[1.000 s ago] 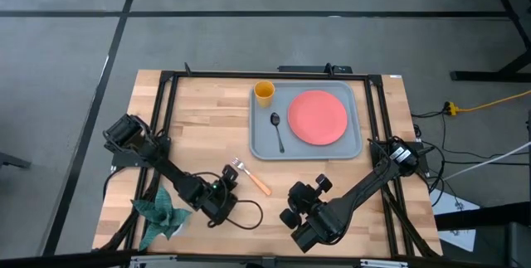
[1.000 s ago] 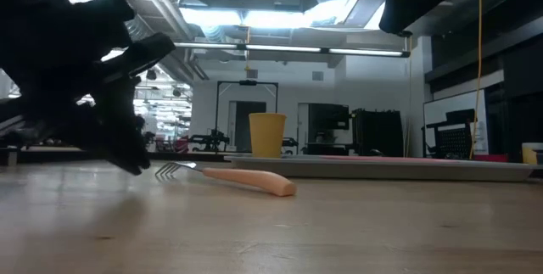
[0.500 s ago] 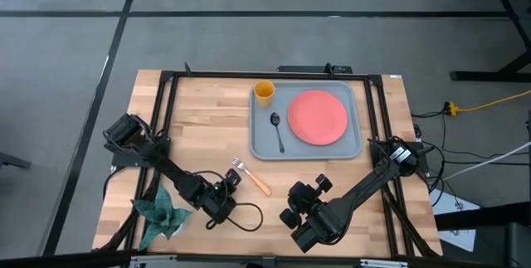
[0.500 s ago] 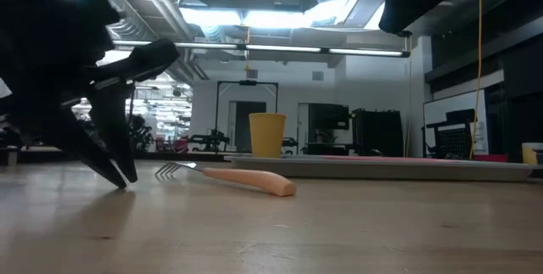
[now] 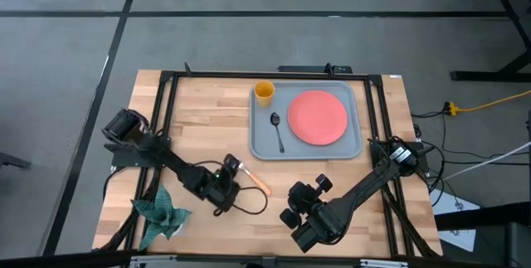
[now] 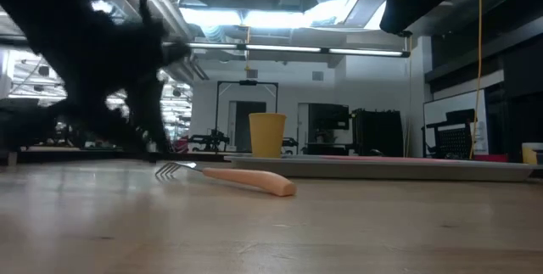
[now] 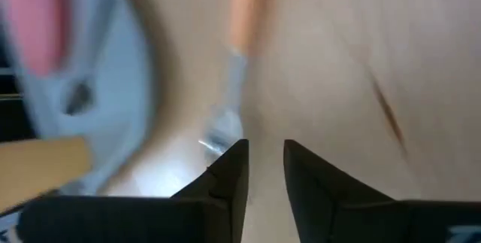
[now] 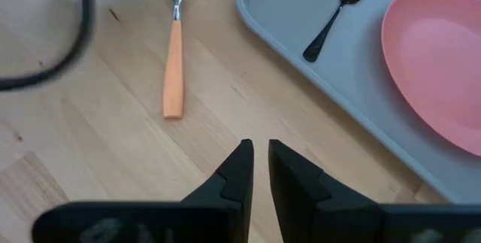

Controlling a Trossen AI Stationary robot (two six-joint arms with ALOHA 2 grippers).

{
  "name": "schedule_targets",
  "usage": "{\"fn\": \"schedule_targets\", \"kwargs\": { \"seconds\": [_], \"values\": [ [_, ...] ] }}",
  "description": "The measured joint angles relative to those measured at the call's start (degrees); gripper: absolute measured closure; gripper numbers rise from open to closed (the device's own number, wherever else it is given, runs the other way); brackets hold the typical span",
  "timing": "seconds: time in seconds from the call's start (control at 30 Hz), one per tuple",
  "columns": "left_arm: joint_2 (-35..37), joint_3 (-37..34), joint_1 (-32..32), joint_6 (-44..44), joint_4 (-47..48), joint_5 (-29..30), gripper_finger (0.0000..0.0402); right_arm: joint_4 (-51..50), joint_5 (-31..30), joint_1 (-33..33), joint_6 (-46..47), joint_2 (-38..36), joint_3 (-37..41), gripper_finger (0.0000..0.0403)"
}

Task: Pick and place plate/cup/fork/spoon on tray
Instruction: Put the orange fork on the gray tray to the left of the black spoon

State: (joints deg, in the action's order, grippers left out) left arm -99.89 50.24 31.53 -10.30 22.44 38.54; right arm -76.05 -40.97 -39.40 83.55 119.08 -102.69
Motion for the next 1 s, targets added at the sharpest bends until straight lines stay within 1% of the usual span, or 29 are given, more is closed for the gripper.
{"fn": "schedule_targets", "kwargs": {
  "seconds": [0.07, 0.1, 0.17, 0.2, 0.3, 0.4, 0.47, 0.5, 0.6, 0.77, 1.0],
  "values": [
    [1.4, 0.2, 0.3, 2.5, 1.8, 2.0, 0.0317, -0.1, 0.0, 0.0, 0.0, 0.0, 0.0, 0.0354],
    [1.6, 0.0, 0.3, 4.3, 2.9, 2.1, 0.0315, -0.3, 0.0, 0.0, 0.0, 0.0, 0.0, 0.0354],
    [1.5, -1.5, -0.8, 8.1, 4.1, 2.4, 0.0312, -0.5, -0.1, 0.0, 0.0, 0.0, 0.0, 0.0354],
    [1.5, -2.5, -1.2, 9.8, 4.5, 3.8, 0.0312, -0.5, -0.1, 0.0, 0.0, 0.0, 0.0, 0.0354],
    [1.5, -3.9, -1.3, 11.5, 3.9, 11.1, 0.0311, -0.6, -0.1, 0.0, 0.0, 0.0, 0.0, 0.0354],
    [1.5, -4.2, -1.1, 11.7, 3.3, 21.8, 0.0311, -0.6, -0.1, 0.0, 0.0, 0.0, 0.0, 0.0354],
    [1.5, -4.2, -1.3, 11.7, 2.3, 25.6, 0.0311, -0.6, -0.1, 0.0, 0.0, 0.0, 0.0, 0.0354],
    [1.5, -4.2, -1.2, 11.7, 2.2, 25.6, 0.0311, -0.6, -0.1, 0.0, 0.0, 0.0, 0.0, 0.0354],
    [1.5, -4.2, -1.1, 11.4, 2.1, 23.1, 0.0311, -0.6, -0.1, 0.0, 0.0, 0.0, 0.0, 0.0354],
    [1.5, -4.2, -1.2, 11.3, 2.0, 15.9, 0.0311, -0.6, -0.1, 0.0, 0.0, 0.0, 0.0, 0.0354],
    [1.6, -4.2, -1.2, 11.6, 1.8, 15.7, 0.0311, -0.6, 0.0, 0.0, 0.0, 0.0, 0.0, 0.0354]
  ]
}}
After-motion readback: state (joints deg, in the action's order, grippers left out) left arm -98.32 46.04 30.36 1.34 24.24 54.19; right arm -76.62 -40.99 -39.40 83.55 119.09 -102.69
